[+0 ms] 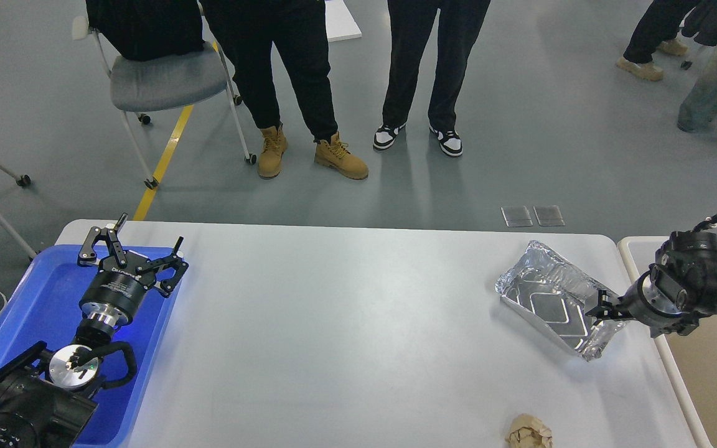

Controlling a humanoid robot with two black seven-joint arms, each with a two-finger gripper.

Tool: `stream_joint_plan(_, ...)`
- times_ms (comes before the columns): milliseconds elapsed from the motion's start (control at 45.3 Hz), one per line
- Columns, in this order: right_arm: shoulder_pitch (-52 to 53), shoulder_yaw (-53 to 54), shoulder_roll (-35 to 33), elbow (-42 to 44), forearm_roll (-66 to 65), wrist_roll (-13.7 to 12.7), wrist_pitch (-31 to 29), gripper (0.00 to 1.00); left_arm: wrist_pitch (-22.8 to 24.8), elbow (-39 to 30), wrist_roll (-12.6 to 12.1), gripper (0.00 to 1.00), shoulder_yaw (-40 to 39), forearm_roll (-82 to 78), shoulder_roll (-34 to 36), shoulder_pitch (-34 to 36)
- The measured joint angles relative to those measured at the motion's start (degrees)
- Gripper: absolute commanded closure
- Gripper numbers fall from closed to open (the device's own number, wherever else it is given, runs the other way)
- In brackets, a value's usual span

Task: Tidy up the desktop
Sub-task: 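Drag the clear tray with the right gripper toward the white bin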

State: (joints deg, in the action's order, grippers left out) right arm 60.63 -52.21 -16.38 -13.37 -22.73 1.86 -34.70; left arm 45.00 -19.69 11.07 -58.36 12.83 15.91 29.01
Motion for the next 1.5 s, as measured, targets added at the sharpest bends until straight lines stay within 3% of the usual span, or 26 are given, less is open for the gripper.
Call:
stream_joint_plan(133, -1.33, 0.24, 0.96, 0.61, 0.03, -0.01, 1.83, 0.02, 0.00, 0.00, 0.00, 0.00, 0.00, 0.00, 0.00, 0.00)
stream_joint_plan(265, -2.45, 0.38, 1.91, 1.32, 0.04, -0.01, 2.97, 0.14, 0.00, 0.00, 0.00, 0.00, 0.00, 0.00, 0.00, 0.00)
stream_joint_plan(331, -3.00, 0.42, 2.25, 1.58, 0.04, -0.01, 3.40, 0.33, 0.00, 0.00, 0.00, 0.00, 0.00, 0.00, 0.00, 0.00)
stream_joint_plan(420, -3.56, 0.47, 2.48, 1.86, 0.05, -0.01, 3.85, 0.49, 0.00, 0.00, 0.00, 0.00, 0.00, 0.00, 0.00, 0.00)
stream_joint_plan(486, -3.99, 0.50, 2.66, 2.00, 0.05, -0.01, 4.23, 0.54, 0.00, 0.00, 0.00, 0.00, 0.00, 0.00, 0.00, 0.00)
stream_joint_plan(508, -4.12, 0.55, 2.70, 2.10, 0.06, -0.01, 4.36, 0.62, 0.00, 0.00, 0.00, 0.00, 0.00, 0.00, 0.00, 0.00)
stream_joint_plan(552, -4.29, 0.66, 2.73, 2.24, 0.08, -0.02, 4.50, 0.90, 0.00, 0.00, 0.00, 0.00, 0.00, 0.00, 0.00, 0.00)
stream_joint_plan(574, -4.40, 0.80, 2.77, 2.30, 0.08, -0.01, 4.61, 0.99, 0.00, 0.00, 0.00, 0.00, 0.00, 0.00, 0.00, 0.00)
stream_joint_plan(1215, -4.67, 4.52, 3.39, 2.98, 0.14, 0.15, 4.67, 1.00, 0.00, 0.00, 0.01, 0.00, 0.00, 0.00, 0.00, 0.00)
stream_joint_plan(1502, -0.59, 7.05, 0.32, 2.39, 0.15, 0.44, -0.43, 1.00, 0.00, 0.00, 0.01, 0.00, 0.00, 0.00, 0.00, 0.00)
